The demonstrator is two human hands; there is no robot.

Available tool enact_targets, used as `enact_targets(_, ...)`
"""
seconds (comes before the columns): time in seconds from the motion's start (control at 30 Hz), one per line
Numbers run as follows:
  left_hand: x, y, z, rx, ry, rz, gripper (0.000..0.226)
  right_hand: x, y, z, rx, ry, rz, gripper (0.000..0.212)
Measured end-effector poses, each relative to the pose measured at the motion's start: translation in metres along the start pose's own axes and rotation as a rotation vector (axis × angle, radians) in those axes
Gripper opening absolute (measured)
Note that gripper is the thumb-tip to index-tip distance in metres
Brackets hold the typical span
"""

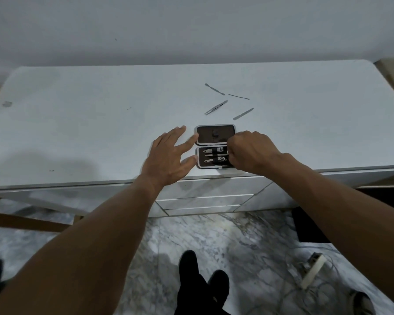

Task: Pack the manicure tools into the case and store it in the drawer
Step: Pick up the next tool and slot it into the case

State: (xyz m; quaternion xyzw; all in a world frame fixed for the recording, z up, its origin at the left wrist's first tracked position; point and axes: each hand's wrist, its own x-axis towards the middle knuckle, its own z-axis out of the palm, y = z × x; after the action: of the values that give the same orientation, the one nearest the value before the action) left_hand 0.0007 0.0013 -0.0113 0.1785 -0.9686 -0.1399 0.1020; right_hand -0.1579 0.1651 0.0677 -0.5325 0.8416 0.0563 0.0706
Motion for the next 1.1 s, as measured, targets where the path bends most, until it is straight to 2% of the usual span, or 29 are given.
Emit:
enact_targets(0.47,-0.001,0.000,-0.001,-0.025,0.003,-0.003,0.061,-0.002,0.000,0.007,0.237,0.017,0.049,0.017)
enact_targets(0.8,0.000,0.000,-0.002,-0.043,0.026,0.005,0.059,-0.002,-0.008,0.003,0.265,0.012,0.063,0.018)
enact_targets(1.1,-0.001,0.002,-0.002,-0.025,0.020,0.004,0.064,-0.001,-0.014,-0.004,0.157,-0.022,0.040,0.017)
